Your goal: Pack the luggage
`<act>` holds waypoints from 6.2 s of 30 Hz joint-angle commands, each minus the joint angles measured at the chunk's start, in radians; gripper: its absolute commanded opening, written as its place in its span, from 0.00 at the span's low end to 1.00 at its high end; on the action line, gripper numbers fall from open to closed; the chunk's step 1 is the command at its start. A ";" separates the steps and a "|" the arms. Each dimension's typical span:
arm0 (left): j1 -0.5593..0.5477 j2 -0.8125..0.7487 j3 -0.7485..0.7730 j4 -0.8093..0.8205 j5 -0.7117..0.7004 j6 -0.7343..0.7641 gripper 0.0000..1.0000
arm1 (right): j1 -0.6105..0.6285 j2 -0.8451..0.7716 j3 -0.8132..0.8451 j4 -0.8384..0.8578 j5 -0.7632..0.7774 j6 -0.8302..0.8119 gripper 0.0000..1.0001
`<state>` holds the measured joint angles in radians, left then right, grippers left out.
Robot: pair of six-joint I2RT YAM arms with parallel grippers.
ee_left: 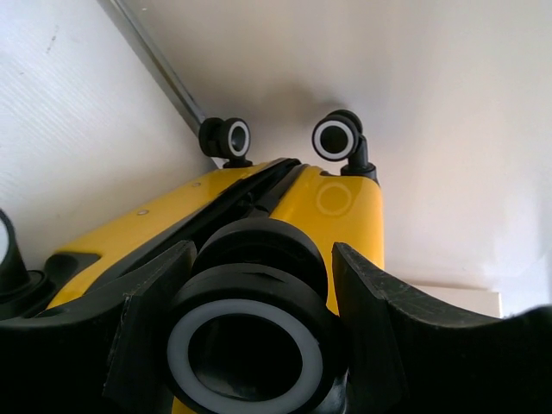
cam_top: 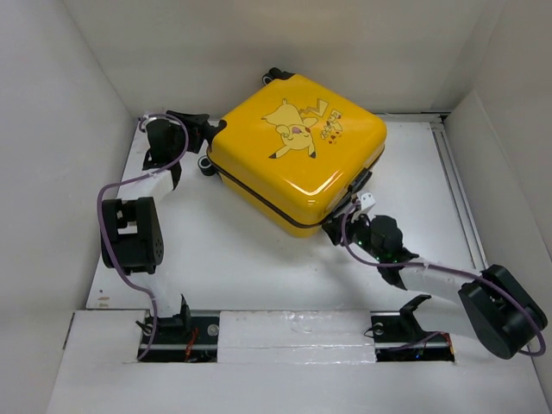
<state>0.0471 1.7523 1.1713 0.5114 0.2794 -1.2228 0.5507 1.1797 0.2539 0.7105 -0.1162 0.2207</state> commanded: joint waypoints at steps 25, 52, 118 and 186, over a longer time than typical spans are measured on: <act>0.027 -0.037 0.096 0.088 -0.022 0.097 0.00 | 0.074 -0.003 0.136 0.139 -0.100 -0.073 0.45; 0.027 -0.062 -0.007 0.097 -0.089 0.167 0.00 | 0.046 0.048 0.139 0.301 -0.103 0.143 0.00; 0.007 -0.439 -0.549 0.295 -0.129 0.063 0.00 | 0.168 -0.140 0.331 -0.532 -0.341 0.046 0.00; 0.001 -0.280 -0.425 0.251 -0.180 0.106 0.00 | 0.425 0.043 0.435 -0.533 0.013 0.098 0.00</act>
<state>0.0921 1.5177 0.7753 0.6788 0.0402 -1.1213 0.9703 1.1355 0.5705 0.0505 -0.1528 0.2489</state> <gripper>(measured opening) 0.573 0.019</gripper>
